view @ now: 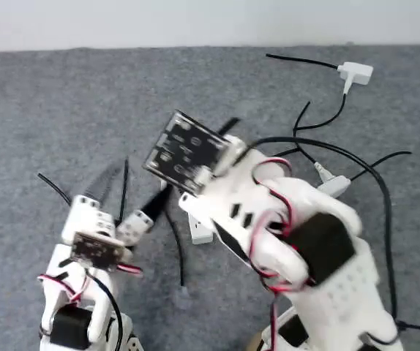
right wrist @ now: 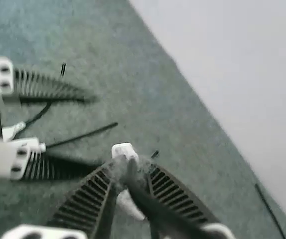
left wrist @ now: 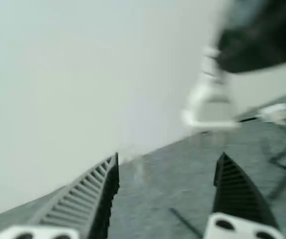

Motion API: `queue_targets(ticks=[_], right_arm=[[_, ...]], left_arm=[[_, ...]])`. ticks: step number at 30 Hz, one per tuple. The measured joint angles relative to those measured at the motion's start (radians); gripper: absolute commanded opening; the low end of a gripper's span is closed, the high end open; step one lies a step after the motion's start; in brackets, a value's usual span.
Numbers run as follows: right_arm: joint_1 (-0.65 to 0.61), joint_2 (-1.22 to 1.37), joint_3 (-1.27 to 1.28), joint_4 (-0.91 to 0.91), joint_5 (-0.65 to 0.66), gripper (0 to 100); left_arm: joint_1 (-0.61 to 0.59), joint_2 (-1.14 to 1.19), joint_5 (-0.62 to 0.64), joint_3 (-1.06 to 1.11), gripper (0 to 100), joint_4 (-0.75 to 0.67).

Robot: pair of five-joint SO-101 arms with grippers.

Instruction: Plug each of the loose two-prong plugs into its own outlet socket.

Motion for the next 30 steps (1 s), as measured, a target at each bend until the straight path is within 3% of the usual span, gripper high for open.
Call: queue_targets(ticks=[6, 11, 23, 30], right_arm=[[0.026, 0.146, 0.075, 0.002, -0.11, 0.8], [0.04, 0.245, 0.166, -0.02, -0.106, 0.8], [0.115, 0.446, 0.27, -0.038, 0.157, 0.8], [0.112, 0.502, 0.27, -0.038, 0.203, 0.8]], left_arm=[[-0.288, 0.002, -0.003, 0.078, 30, -0.075], [-0.43, 0.002, 0.032, 0.143, 30, -0.075], [-0.456, 0.002, 0.072, 0.242, 30, -0.176], [-0.456, 0.002, 0.075, 0.244, 30, -0.184]])
